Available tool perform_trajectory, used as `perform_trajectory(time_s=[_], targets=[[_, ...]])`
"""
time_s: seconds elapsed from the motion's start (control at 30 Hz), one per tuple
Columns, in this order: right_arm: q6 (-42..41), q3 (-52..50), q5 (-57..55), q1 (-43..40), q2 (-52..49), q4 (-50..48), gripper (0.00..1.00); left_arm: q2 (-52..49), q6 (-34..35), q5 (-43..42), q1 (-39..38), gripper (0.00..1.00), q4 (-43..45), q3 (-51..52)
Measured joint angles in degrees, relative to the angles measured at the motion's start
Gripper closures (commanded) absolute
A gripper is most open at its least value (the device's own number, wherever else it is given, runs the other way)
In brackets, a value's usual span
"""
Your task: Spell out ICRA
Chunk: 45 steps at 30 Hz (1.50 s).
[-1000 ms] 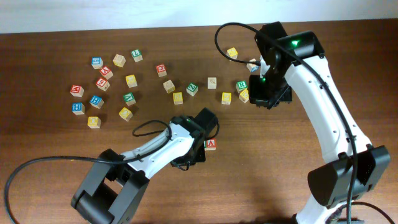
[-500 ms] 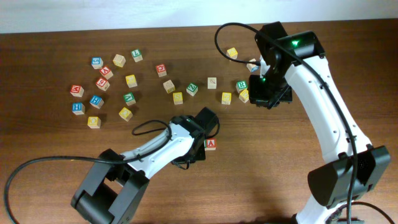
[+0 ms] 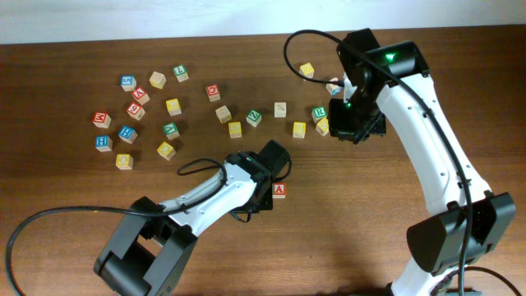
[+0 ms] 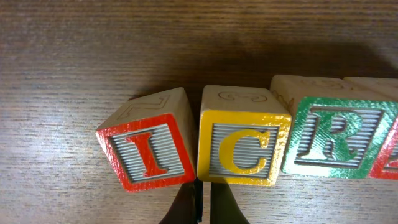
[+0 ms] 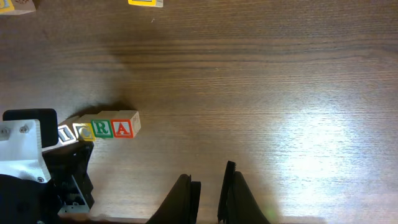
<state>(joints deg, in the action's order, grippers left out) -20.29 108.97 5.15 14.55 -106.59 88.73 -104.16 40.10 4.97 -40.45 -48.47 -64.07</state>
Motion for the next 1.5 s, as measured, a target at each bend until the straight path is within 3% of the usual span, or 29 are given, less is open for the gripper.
perform_trajectory(time_s=[0.23,0.4,0.6,0.8,1.07,1.2,1.5], targets=[[0.0,0.0,0.0,0.0,0.0,-0.5,0.9,0.0,-1.7,0.0,0.0,1.0,-0.5,0.0],[0.0,-0.2,0.0,0.0,-0.1,-0.5,0.91,0.7,-2.0,-0.9,0.3,1.0,-8.4,-2.1],[0.0,-6.6,0.0,0.0,-0.4,-2.4,0.91,6.2,-3.1,-2.0,8.3,1.0,-12.8,-3.3],[0.0,-16.7,2.8,0.0,-0.6,-9.1,0.92,6.2,-4.6,-2.4,13.9,1.0,-7.7,-0.5],[-0.7,-32.7,12.1,0.7,-0.9,-26.6,0.92,4.6,-6.1,-8.3,15.7,1.0,1.5,4.7],[-3.4,-37.1,13.2,3.6,-0.9,-34.0,0.92,1.8,-6.3,-10.9,15.7,1.0,4.6,5.1],[-7.0,-38.3,13.6,8.7,-2.9,-39.9,0.91,1.1,-7.0,-13.3,15.7,1.0,6.4,5.2]])
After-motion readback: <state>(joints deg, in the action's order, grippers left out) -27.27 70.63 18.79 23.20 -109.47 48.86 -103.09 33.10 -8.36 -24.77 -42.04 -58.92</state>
